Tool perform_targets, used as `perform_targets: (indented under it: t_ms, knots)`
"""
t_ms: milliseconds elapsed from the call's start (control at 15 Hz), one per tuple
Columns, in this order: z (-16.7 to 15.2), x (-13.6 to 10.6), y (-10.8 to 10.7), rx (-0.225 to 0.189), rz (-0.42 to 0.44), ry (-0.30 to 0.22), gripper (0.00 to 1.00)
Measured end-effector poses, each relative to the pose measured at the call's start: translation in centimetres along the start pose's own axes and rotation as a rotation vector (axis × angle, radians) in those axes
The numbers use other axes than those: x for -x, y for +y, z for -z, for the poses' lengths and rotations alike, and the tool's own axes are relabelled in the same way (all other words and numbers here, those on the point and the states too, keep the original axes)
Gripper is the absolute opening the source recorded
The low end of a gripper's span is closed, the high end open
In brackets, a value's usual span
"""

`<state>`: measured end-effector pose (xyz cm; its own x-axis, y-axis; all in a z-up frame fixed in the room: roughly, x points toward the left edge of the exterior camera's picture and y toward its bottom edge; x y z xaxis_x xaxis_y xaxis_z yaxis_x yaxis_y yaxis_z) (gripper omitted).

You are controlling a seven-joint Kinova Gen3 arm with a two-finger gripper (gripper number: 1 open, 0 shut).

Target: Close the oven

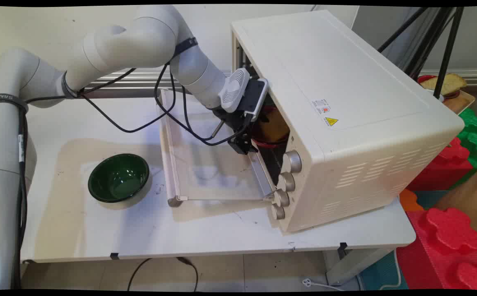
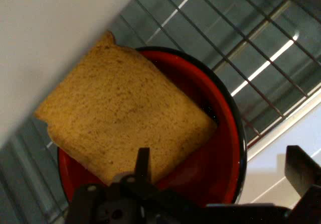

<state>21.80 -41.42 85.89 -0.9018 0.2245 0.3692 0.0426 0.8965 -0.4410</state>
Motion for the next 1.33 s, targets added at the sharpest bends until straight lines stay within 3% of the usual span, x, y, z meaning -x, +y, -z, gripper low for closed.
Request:
perform_targets:
  t_ms: [467,1333]
  knots:
    - [1.7,0.4,0.4,-0.007,0.149,0.042,1.0]
    - [11.4,3.7,2.3,-0.028,0.495,0.097,1.0]
